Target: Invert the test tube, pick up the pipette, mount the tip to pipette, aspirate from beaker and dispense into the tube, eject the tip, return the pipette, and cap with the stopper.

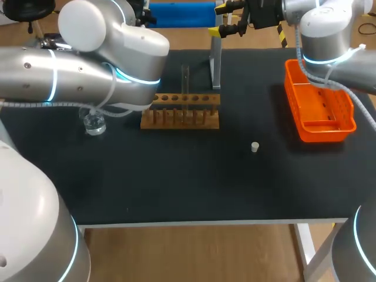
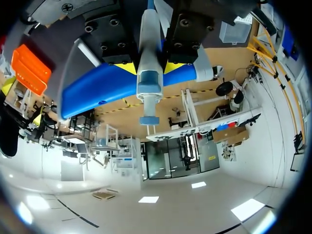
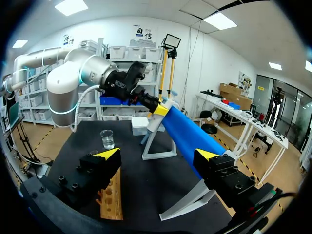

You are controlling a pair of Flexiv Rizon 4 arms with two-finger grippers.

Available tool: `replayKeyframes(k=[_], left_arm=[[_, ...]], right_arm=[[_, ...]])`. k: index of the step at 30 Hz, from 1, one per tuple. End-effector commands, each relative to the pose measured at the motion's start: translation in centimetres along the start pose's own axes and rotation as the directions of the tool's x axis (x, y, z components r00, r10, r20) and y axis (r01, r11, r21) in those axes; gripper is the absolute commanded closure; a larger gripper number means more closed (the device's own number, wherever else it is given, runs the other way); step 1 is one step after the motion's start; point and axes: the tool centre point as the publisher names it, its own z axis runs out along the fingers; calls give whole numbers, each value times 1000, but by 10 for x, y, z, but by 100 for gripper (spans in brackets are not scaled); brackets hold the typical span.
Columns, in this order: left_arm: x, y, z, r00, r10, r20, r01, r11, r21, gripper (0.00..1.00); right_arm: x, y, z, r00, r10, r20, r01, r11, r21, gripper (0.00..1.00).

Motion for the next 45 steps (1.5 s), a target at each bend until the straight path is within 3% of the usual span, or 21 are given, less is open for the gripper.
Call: replayKeyframes(k=[1, 13, 14, 15, 24, 33, 38, 42, 45], left_arm=[[0, -3, 6, 1000, 3, 2, -3, 1000, -19, 100], [0, 5, 9, 1000, -22, 22, 23, 998, -53, 98], [0, 6, 8, 1000, -21, 23, 22, 998, -53, 60], [1, 6, 7, 999, -21, 25, 23, 998, -54, 0], [7, 9, -13, 999, -39, 33, 41, 997, -58, 0], [15, 3, -54, 999, -54, -7, 54, 999, -9, 0], [17, 3, -85, 989, -4, -149, 19, 995, 97, 0], [24, 8, -105, 946, 78, -314, -14, 980, 200, 0], [31, 14, -116, 889, 143, -436, -28, 965, 259, 0]], right_arm=[[-1, 0, -1, 1000, 0, -4, 0, 1000, 1, 0], [-1, 0, -1, 1000, 0, -4, 0, 1000, 1, 0], [-1, 0, -1, 1000, 0, -4, 0, 1000, 1, 0], [-1, 0, -1, 1000, 0, -4, 0, 1000, 1, 0], [-1, 0, -1, 1000, 0, -4, 0, 1000, 1, 0], [-1, 0, -1, 1000, 0, -4, 0, 1000, 1, 0], [-1, 0, -1, 1000, 0, -4, 0, 1000, 1, 0], [-1, 0, -1, 1000, 0, -4, 0, 1000, 1, 0], [-1, 0, -1, 1000, 0, -4, 0, 1000, 1, 0]])
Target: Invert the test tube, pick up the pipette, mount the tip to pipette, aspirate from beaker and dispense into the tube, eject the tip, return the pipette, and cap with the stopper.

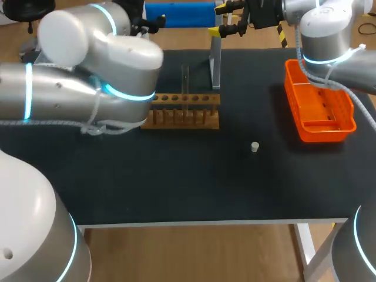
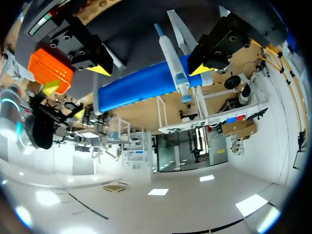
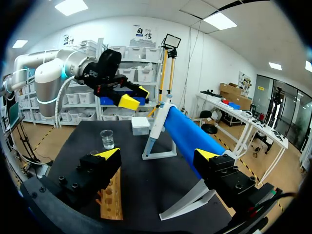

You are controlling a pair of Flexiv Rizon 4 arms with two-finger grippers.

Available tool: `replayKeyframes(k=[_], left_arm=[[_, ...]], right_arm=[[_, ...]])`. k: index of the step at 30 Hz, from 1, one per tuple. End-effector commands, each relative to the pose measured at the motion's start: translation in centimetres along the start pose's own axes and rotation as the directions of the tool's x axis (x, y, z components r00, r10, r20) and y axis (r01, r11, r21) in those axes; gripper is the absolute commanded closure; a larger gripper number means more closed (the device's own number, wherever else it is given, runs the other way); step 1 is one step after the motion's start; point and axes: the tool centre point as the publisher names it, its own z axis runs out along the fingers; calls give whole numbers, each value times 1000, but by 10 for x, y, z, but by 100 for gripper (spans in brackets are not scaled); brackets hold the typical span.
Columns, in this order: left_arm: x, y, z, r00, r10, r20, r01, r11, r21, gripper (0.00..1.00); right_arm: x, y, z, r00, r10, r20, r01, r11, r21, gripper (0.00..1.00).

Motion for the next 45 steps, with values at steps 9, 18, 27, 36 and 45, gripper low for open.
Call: replayKeyframes(k=[9, 18, 27, 36, 45], left_arm=[[19, 27, -45, 820, 168, -548, -32, 968, 249, 0], [40, 34, -49, 724, 234, -649, -73, 962, 265, 0], [62, 46, -54, 654, 268, -707, -119, 960, 254, 0], [86, 57, -55, 645, 295, -705, -181, 955, 233, 0], [98, 68, -48, 672, 299, -678, -216, 954, 207, 0]], right_arm=[[-1, 0, -1, 1000, 0, -4, 0, 1000, 1, 0], [-1, 0, -1, 1000, 0, -4, 0, 1000, 1, 0], [-1, 0, -1, 1000, 0, -4, 0, 1000, 1, 0], [-1, 0, -1, 1000, 0, -4, 0, 1000, 1, 0], [-1, 0, -1, 1000, 0, -4, 0, 1000, 1, 0]])
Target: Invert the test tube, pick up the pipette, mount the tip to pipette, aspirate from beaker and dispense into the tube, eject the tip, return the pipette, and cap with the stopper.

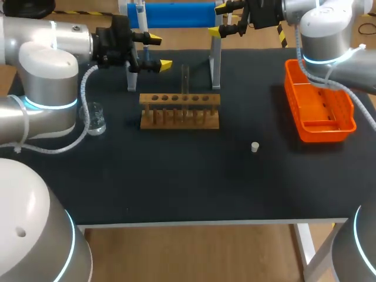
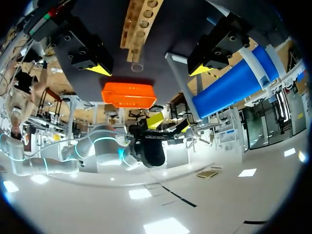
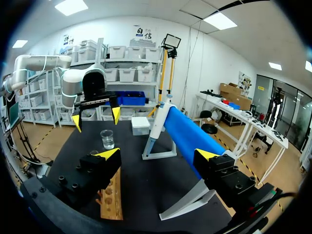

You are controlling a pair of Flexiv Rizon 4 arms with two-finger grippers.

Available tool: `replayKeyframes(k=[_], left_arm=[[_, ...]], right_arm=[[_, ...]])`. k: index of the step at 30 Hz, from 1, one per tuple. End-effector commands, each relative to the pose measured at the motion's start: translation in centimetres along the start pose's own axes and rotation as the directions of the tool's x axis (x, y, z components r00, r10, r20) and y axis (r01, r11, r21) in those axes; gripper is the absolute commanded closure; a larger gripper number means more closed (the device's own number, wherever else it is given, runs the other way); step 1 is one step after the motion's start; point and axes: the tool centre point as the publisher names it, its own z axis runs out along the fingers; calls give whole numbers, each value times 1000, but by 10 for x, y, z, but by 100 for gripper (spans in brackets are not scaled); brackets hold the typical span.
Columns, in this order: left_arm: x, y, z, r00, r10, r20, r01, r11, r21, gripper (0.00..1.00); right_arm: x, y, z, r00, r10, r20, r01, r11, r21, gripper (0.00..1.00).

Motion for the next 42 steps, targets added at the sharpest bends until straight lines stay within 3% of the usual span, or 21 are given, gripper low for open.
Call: replayKeyframes(k=[1, 17, 25, 42], left_arm=[[8, 5, 9, 1000, 1, -7, -1, 1000, -14, 0], [15, 32, 52, 991, 11, -136, -29, 991, -133, 0], [13, 40, 69, 991, 10, -135, -29, 989, -143, 0], [31, 55, 92, 990, 24, -137, -49, 982, -182, 0]], right_arm=[[-1, 0, -1, 1000, 0, -3, 0, 1000, 1, 0], [-1, 0, -1, 1000, 0, -3, 0, 1000, 1, 0], [-1, 0, -1, 1000, 0, -3, 0, 1000, 1, 0], [-1, 0, -1, 1000, 0, -3, 0, 1000, 1, 0]])
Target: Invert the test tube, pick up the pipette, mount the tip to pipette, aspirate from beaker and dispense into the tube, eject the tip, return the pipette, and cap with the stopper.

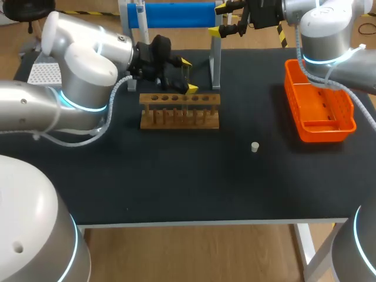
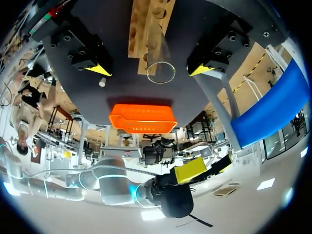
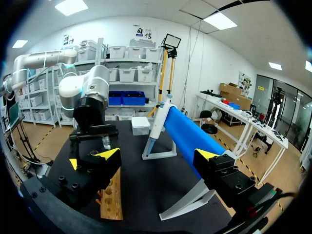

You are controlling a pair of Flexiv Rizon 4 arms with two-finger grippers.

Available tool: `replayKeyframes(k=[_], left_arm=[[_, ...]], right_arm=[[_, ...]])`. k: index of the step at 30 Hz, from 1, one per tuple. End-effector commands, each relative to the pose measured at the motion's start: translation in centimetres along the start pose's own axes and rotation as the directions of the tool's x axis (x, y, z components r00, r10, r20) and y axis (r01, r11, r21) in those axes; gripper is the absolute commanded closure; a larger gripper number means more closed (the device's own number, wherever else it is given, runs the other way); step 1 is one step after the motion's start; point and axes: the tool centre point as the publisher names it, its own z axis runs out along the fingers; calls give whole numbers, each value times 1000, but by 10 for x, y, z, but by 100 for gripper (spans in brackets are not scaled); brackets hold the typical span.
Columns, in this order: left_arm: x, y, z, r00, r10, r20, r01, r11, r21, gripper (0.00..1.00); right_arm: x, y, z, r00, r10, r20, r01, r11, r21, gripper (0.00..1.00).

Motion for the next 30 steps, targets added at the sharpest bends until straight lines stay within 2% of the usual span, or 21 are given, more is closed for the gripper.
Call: replayKeyframes(k=[1, 16, 30], left_arm=[[-1, 0, 7, 1000, 1, 2, -1, 1000, 2, 0], [0, 5, 19, 1000, -2, -27, 2, 1000, 14, 0], [-2, 6, 26, 998, 30, -49, -30, 1000, 1, 0]], right_arm=[[-1, 0, -1, 1000, 0, -3, 0, 1000, 1, 0], [-1, 0, -1, 1000, 0, -3, 0, 1000, 1, 0], [-1, 0, -1, 1000, 0, -3, 0, 1000, 1, 0]])
